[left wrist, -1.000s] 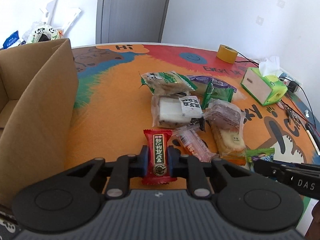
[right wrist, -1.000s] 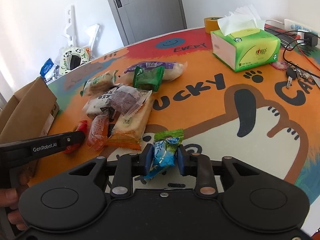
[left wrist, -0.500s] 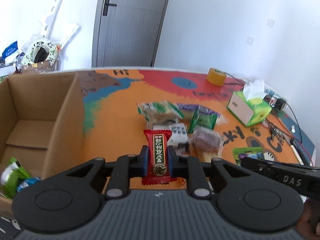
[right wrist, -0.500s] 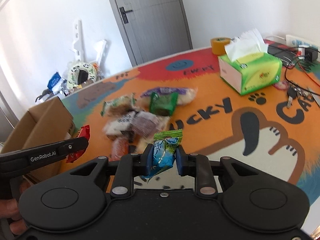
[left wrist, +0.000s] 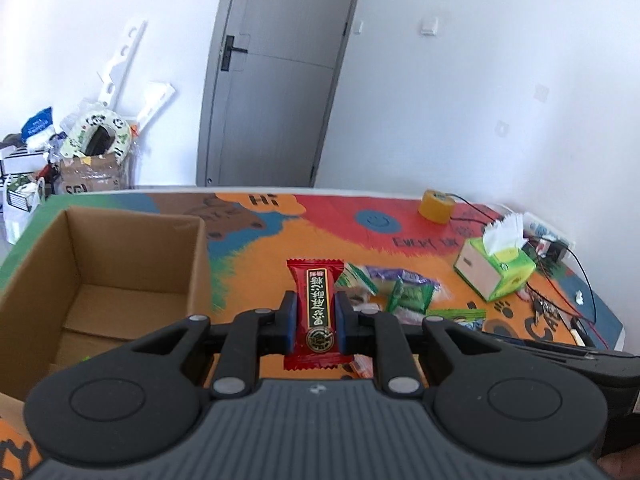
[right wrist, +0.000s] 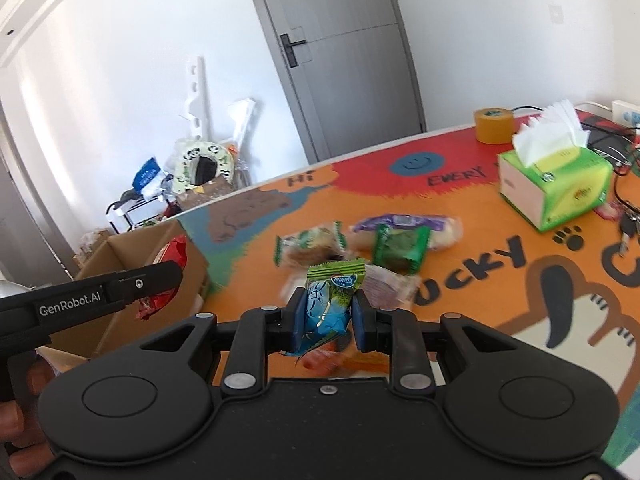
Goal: Organize snacks
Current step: 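Carry both candies into the cardboard box and open both tools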
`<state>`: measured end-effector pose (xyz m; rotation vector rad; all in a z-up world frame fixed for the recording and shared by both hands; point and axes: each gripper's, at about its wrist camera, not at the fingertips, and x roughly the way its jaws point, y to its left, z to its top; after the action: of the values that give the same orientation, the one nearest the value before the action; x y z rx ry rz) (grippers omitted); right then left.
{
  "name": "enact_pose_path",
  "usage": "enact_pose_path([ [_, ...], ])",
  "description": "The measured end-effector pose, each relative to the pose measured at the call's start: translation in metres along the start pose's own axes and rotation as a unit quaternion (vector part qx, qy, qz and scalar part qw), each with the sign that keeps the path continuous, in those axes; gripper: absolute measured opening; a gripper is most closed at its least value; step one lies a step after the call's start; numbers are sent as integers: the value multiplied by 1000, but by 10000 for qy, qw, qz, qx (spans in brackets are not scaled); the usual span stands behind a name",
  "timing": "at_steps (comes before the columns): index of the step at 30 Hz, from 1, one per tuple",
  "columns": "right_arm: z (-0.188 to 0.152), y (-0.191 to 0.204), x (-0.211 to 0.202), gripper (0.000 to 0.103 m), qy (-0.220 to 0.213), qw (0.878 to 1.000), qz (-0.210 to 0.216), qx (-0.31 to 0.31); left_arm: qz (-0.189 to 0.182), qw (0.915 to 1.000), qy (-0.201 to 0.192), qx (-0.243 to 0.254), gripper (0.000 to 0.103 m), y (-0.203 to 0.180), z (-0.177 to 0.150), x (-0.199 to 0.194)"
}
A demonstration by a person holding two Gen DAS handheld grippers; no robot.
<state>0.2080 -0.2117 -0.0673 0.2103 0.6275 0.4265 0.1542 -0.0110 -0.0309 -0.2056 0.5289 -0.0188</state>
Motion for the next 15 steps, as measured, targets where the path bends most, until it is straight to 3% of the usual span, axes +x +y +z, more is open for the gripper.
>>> enact_pose_path([
  [15, 14, 43, 14, 25, -55, 9982, 553, -209, 558, 9976, -348, -234, 18, 44, 18, -27],
])
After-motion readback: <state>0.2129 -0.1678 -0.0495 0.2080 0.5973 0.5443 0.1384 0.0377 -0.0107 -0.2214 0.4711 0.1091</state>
